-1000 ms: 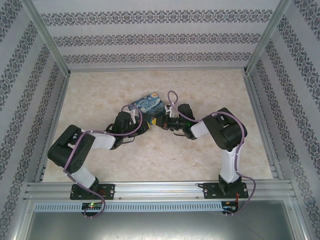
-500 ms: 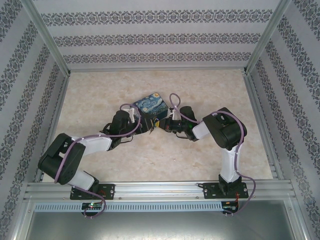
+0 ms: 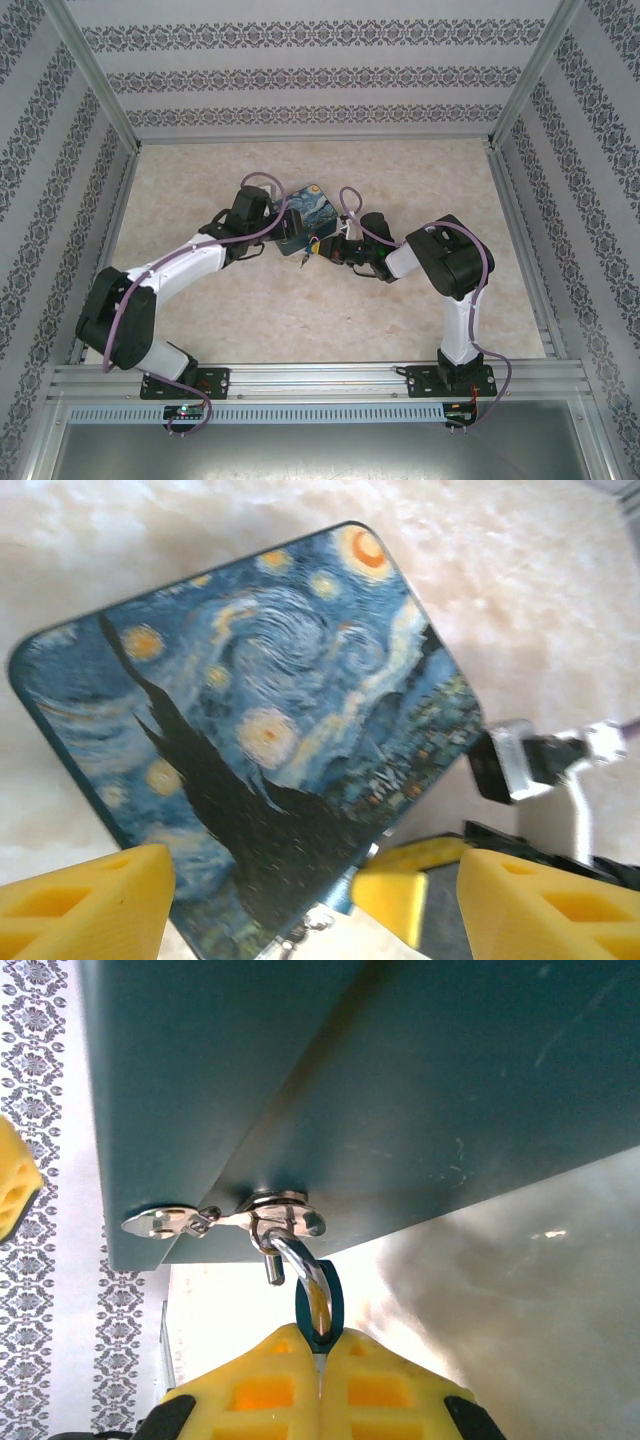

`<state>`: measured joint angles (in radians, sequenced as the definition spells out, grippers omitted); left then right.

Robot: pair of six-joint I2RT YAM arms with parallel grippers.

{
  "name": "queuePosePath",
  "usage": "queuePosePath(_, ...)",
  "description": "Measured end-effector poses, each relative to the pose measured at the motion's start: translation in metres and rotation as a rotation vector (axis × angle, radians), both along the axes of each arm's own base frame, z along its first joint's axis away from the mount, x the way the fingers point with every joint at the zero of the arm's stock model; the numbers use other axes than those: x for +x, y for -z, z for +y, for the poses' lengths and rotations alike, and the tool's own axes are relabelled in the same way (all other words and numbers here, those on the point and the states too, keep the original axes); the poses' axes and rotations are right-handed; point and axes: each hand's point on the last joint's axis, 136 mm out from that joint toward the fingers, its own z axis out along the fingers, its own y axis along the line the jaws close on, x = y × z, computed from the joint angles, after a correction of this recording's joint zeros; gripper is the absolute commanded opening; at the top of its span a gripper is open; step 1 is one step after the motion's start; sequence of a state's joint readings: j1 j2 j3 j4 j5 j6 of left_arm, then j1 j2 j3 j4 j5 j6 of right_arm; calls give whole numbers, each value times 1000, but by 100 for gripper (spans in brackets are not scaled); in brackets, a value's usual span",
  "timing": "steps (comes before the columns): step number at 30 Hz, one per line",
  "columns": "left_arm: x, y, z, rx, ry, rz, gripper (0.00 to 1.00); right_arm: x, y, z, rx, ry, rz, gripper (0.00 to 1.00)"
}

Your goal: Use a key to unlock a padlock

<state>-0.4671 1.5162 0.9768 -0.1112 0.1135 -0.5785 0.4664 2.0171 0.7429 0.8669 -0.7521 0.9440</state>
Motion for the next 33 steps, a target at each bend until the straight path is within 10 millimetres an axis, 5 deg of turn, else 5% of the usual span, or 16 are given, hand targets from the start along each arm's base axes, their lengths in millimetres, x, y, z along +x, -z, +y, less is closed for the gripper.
queuePosePath(9, 3, 54, 14, 195, 0, 170, 75, 1, 0, 0, -1, 3, 0, 0)
queuePosePath(33, 12, 55, 9, 205, 16, 167, 68, 22, -6, -14, 63, 119, 78, 0)
